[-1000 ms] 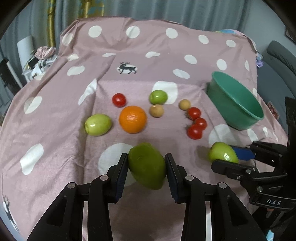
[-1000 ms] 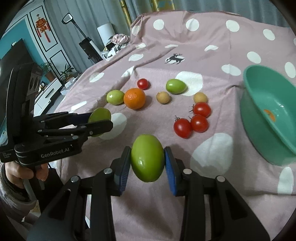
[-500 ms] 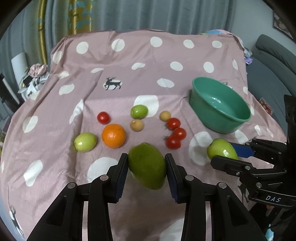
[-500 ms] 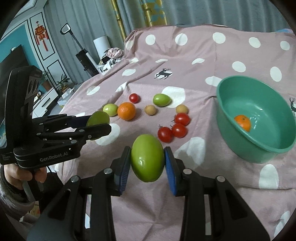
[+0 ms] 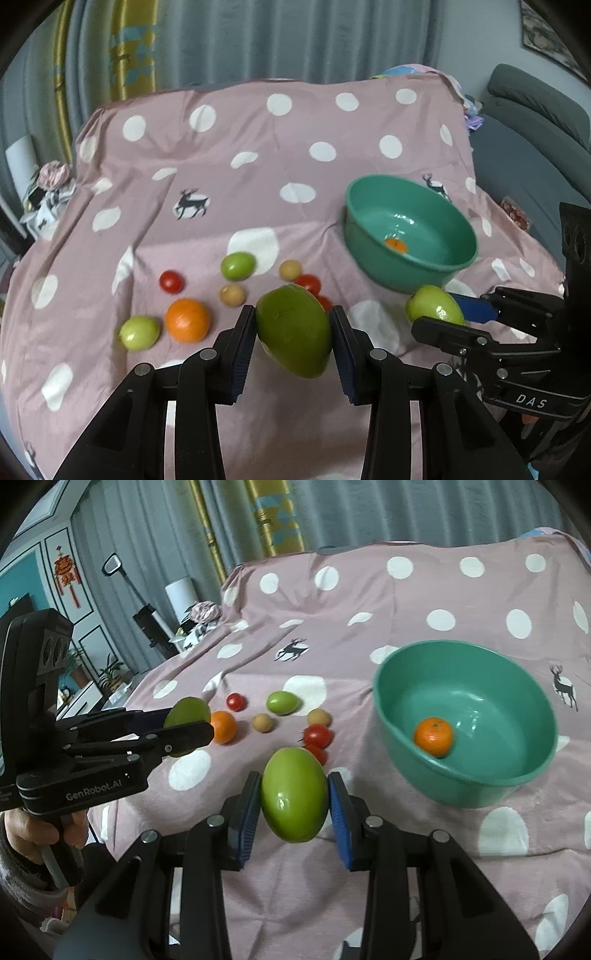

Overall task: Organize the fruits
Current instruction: 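Carry the green fruit with the right tool into the bowl and release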

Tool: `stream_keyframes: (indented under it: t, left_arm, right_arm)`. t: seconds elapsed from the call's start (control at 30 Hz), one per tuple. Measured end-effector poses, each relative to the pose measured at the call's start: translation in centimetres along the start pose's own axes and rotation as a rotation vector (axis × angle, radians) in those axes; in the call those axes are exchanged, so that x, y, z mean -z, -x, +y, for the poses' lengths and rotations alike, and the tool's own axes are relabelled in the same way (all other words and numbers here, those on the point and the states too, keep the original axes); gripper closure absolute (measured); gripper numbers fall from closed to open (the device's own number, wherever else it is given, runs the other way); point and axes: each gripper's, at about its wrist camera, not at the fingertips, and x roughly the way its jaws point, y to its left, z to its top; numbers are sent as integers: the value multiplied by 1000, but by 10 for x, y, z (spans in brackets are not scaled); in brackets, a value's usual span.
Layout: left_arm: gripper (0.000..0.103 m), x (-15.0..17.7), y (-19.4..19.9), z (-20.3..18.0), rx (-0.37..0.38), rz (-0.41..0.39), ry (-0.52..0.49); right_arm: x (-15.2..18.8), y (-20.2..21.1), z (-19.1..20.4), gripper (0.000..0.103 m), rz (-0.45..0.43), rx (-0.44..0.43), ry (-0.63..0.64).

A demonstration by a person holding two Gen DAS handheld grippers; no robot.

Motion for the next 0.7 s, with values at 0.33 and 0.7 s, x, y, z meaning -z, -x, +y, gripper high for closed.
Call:
stream_keyframes:
  t: [0.33, 0.7]
  left_arm:
    - [62, -27, -18, -35, 64, -21, -51]
    - [62, -60, -49, -71, 130, -41, -104]
  right_arm:
    - [-5, 11, -26, 66, -45, 52, -39]
    - [-19, 22, -64, 66, -106, 160, -69]
